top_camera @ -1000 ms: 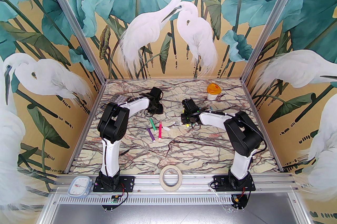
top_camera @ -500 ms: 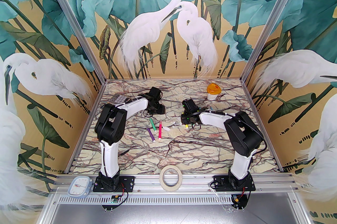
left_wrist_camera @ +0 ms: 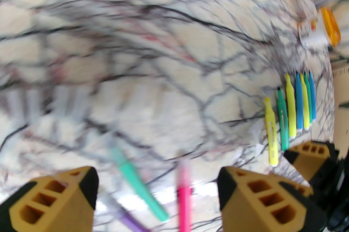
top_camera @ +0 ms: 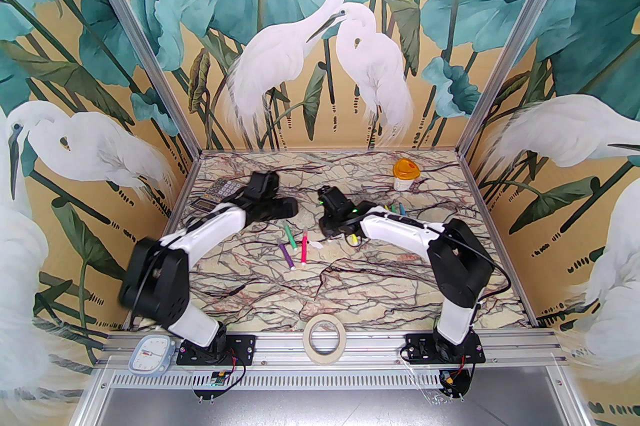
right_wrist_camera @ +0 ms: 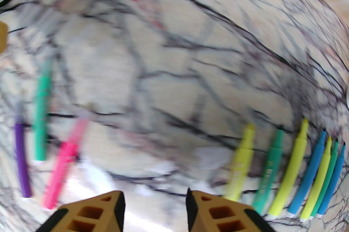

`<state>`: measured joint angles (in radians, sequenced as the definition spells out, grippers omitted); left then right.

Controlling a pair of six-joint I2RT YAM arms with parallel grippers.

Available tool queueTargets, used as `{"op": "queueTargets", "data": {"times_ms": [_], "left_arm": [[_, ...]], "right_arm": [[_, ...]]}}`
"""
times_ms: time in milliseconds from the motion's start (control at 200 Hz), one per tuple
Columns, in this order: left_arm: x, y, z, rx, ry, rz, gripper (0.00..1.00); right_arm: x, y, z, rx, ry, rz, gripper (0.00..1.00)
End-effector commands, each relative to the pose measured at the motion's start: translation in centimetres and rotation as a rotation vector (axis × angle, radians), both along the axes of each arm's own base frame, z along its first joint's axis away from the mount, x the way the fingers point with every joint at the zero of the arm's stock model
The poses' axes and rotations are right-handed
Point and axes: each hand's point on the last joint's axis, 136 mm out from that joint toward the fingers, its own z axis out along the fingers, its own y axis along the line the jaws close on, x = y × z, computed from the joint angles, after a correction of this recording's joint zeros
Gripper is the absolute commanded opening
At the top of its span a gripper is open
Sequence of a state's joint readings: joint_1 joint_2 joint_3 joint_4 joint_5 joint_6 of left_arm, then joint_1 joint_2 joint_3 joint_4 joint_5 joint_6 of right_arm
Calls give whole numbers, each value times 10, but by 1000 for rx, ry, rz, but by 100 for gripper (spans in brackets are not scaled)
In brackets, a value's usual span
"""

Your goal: Open the pen caps

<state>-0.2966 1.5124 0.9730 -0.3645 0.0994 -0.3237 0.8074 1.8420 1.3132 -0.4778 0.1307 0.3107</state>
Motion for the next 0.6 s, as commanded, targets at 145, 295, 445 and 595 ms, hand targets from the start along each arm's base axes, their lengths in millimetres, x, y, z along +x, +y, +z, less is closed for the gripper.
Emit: {"op": "queueTargets", "data": {"times_ms": [145, 295, 445, 595], "left_arm": [[-21, 40, -2, -52, -57, 103, 88], [-30, 51, -7, -58, -72, 134, 89], [-35, 58, -10, -69, -88, 156, 89], [-35, 60, -11, -79, -87, 152, 90]], "right_arm": [[-22, 41, -19, 5, 111, 66, 49], [-33, 52, -28, 9, 174, 62, 50], [-46, 56, -39, -2, 213, 56, 51], [-55, 63, -53, -12, 250, 62, 51]]}}
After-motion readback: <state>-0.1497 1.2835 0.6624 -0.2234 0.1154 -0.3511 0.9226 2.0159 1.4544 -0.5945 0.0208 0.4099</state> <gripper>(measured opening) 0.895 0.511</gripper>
